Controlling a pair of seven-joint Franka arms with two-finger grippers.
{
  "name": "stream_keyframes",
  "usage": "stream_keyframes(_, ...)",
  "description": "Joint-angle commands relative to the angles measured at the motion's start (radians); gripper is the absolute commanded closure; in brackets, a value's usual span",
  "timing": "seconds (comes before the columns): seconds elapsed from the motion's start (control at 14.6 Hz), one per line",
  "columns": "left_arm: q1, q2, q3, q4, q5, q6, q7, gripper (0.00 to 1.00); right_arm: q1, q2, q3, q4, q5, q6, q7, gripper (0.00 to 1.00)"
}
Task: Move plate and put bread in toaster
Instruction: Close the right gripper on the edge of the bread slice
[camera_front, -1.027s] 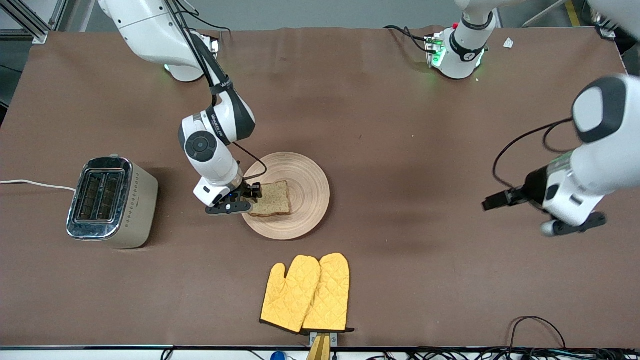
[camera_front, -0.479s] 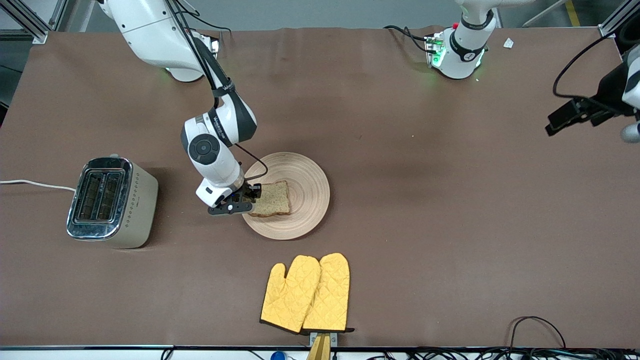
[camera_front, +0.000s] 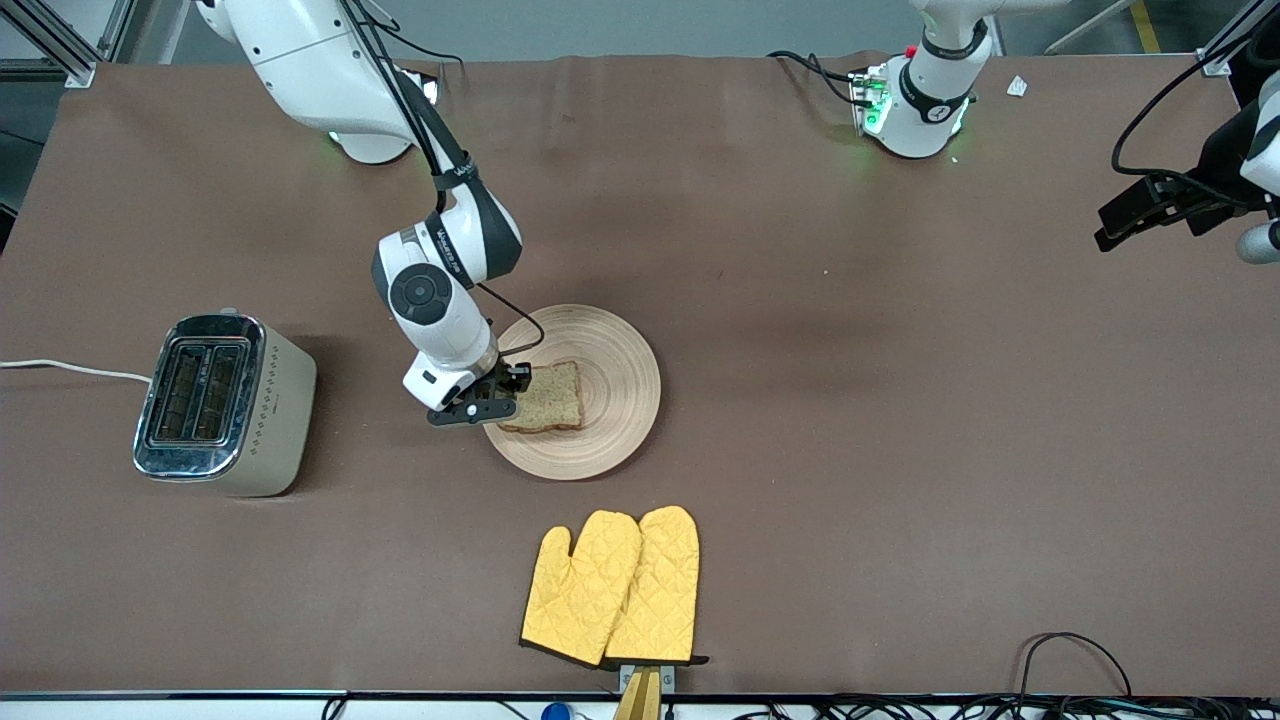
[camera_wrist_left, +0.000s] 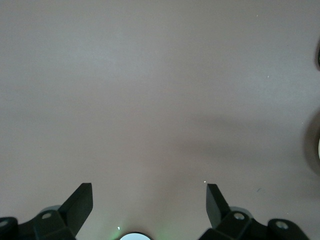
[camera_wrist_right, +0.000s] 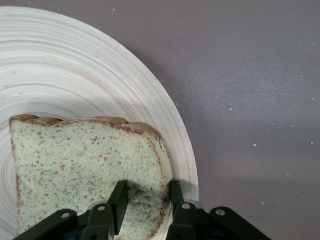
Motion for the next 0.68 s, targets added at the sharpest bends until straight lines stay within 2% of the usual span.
stream_keyframes(0.0, -0.002, -0.024, -0.005, -0.014, 0.005, -0.002, 0.014, 0.0, 0.008, 0.003, -0.005, -0.002, 0.01, 0.003, 0.011, 0.63)
stream_keyframes(0.34, 0.001, -0.024, -0.003, -0.011, 0.005, -0.004, 0.02, 0.0, 0.004, 0.008, -0.005, -0.002, 0.01, 0.009, 0.011, 0.72)
stream_keyframes(0.62, 0.001, -0.024, -0.003, -0.008, 0.005, -0.004, 0.022, 0.0, 0.004, 0.008, -0.005, -0.005, 0.01, 0.009, 0.009, 0.91)
